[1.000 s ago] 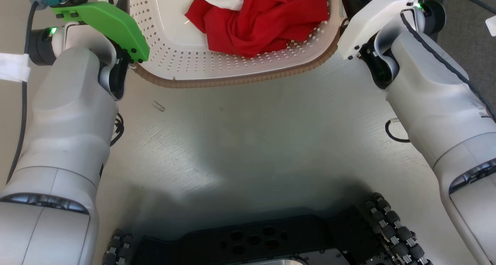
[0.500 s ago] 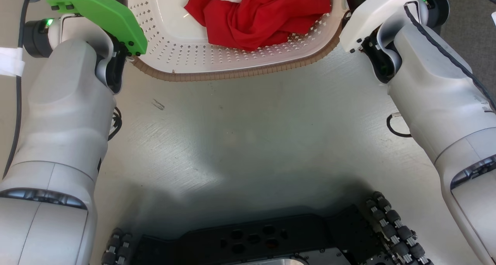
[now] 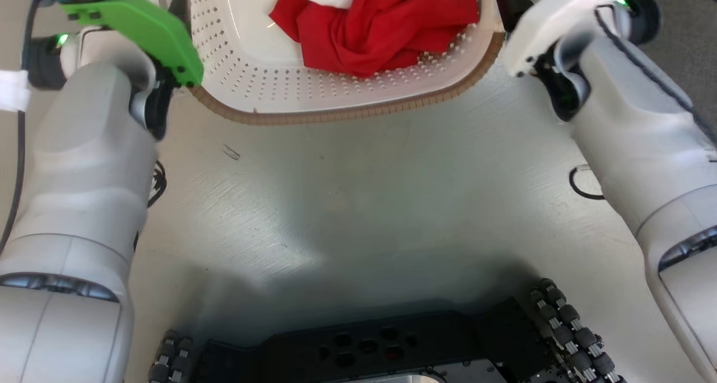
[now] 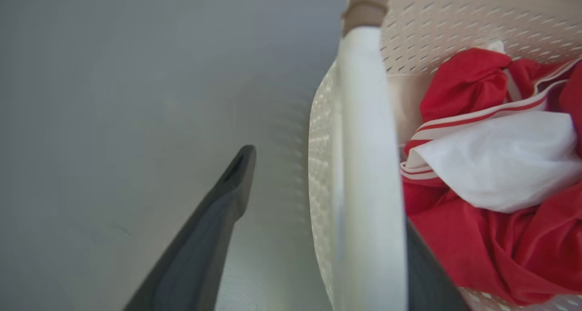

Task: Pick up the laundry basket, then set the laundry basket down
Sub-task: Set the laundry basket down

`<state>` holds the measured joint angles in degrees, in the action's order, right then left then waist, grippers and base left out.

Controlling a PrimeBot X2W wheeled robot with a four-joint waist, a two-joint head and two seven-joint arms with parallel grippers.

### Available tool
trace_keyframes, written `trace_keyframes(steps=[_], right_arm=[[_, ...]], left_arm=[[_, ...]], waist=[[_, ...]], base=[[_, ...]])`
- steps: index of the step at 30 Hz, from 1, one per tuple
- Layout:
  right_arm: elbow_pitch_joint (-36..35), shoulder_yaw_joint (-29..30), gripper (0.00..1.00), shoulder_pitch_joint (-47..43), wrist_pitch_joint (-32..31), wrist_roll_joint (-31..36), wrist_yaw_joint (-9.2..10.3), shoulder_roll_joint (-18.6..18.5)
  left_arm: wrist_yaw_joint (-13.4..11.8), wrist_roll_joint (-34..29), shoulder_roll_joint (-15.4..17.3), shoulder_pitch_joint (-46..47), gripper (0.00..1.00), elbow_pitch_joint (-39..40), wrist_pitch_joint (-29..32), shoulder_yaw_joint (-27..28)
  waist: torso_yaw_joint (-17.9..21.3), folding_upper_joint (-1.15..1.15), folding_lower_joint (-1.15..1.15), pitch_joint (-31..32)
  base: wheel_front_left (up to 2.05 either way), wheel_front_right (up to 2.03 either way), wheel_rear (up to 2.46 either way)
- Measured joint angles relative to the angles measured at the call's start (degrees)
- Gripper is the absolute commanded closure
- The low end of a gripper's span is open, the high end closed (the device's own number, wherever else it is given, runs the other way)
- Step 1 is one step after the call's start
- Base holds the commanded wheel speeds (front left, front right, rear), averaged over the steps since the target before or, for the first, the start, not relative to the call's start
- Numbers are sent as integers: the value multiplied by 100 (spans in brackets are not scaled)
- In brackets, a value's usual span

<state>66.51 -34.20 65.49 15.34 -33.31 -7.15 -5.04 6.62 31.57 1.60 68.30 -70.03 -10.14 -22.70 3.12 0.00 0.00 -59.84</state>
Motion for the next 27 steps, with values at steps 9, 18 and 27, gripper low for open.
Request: trace_keyframes(steps=[9,18,27], right_arm=[[96,-75,0,-144,-58,0,0,-29],[49,-130,0,-296,-59,-10,1,-46],[-421,37,0,-514,-59,-10,1,-166]], left_arm=[[42,45,-27,-22,0,-64,-59,4],[46,103,7,-235,0,-159,-136,4],[48,119,86,-460,0,-113,-314,-37]], waist=[[-61,0,0,234],[-62,0,0,596],[-44,0,0,987]], base=[[0,0,0],[0,0,0],[0,0,0]])
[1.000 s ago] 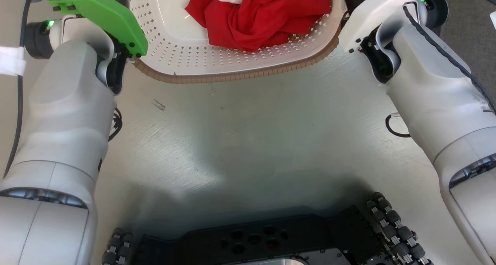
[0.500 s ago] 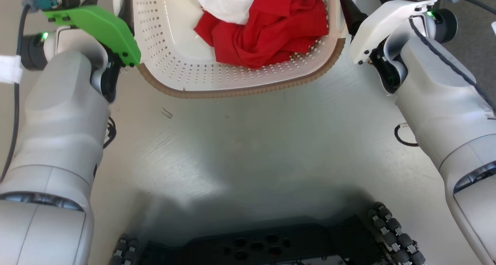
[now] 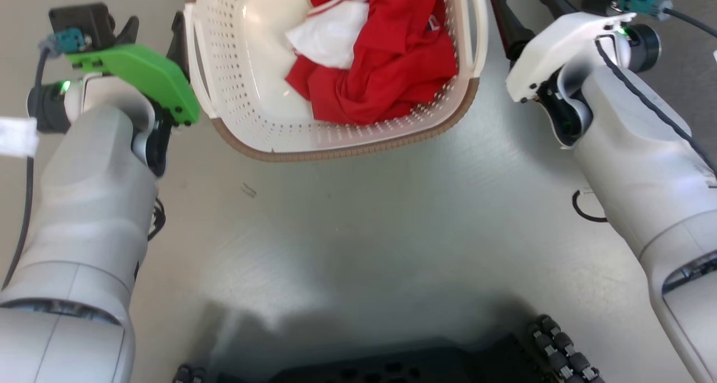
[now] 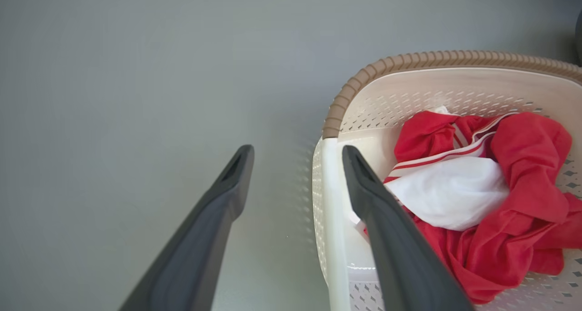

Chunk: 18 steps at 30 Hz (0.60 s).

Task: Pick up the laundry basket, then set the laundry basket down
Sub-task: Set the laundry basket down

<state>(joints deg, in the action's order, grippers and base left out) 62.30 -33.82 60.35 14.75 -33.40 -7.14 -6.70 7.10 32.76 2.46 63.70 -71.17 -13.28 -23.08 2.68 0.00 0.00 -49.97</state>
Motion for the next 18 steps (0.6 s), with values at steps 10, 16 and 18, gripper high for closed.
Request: trace_keyframes(steps=[10,16,18], right_arm=[[-665,325,0,-517,1,69,0,-242],[-1095,550,0,-842,1,215,23,-271],[-1229,620,0,-973,1,259,68,-279]], left_arm=[[0,-148,86,-390,0,301,-115,-120],[-14,-286,280,-560,0,951,-114,-49],[-60,-327,309,-645,0,1217,-115,13]], waist=[[7,0,0,700],[9,0,0,1172],[12,0,0,1333]], base=[[0,0,0],[0,0,0],[0,0,0]])
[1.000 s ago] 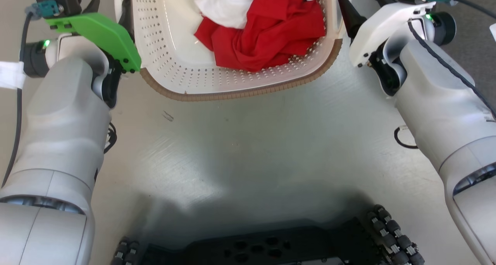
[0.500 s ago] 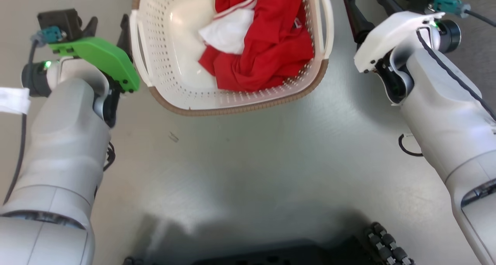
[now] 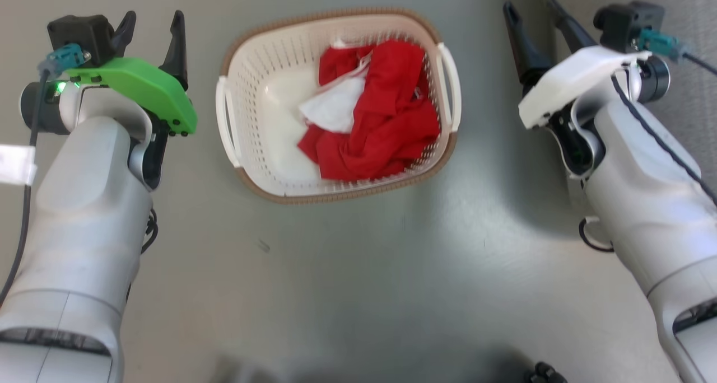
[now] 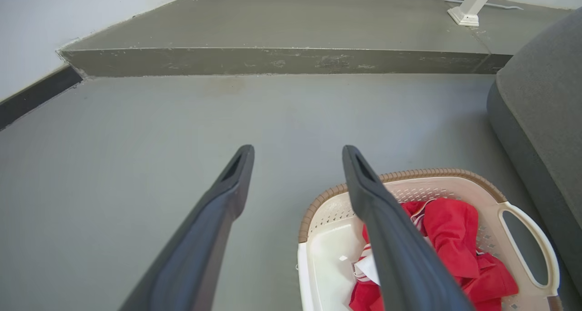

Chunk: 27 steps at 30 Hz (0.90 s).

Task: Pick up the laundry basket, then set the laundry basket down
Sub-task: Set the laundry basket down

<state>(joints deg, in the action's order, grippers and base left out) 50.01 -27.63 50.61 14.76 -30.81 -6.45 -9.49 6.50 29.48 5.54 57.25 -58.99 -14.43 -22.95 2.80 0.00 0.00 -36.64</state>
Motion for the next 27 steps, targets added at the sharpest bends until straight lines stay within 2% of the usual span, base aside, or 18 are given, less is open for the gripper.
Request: trace_keyframes(steps=[6,21,27], right_arm=[[-454,180,0,-444,0,182,60,-12],[-1815,859,0,-1467,0,695,504,-109],[-2112,931,0,-1939,0,855,564,-108]], left_arm=[[-166,-255,104,-473,0,671,0,121],[-628,-704,135,-1763,0,2464,0,539],[-790,-883,134,-2336,0,3110,0,636]], waist=[[17,0,0,488],[82,0,0,1690],[97,0,0,2106]], base=[[0,0,0],[0,0,0],[0,0,0]])
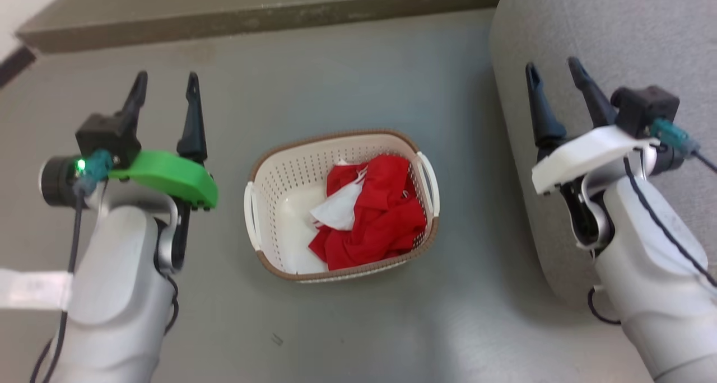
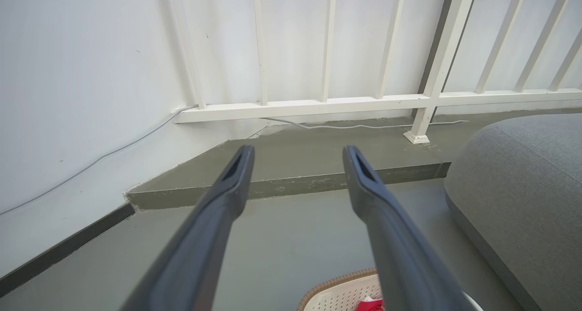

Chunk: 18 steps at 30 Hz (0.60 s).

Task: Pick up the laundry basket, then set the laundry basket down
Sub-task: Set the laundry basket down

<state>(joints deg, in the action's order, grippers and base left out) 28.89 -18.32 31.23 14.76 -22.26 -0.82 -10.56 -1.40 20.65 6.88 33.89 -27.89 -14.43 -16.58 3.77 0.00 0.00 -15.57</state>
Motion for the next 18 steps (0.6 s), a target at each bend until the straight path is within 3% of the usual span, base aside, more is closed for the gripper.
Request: trace_keyframes(steps=[18], right_arm=[[-486,109,0,-1489,0,254,143,9]], left_arm=[[-261,-178,-74,-2001,0,1144,0,-22]], waist=[[-8,0,0,948]], base=[[0,0,0]])
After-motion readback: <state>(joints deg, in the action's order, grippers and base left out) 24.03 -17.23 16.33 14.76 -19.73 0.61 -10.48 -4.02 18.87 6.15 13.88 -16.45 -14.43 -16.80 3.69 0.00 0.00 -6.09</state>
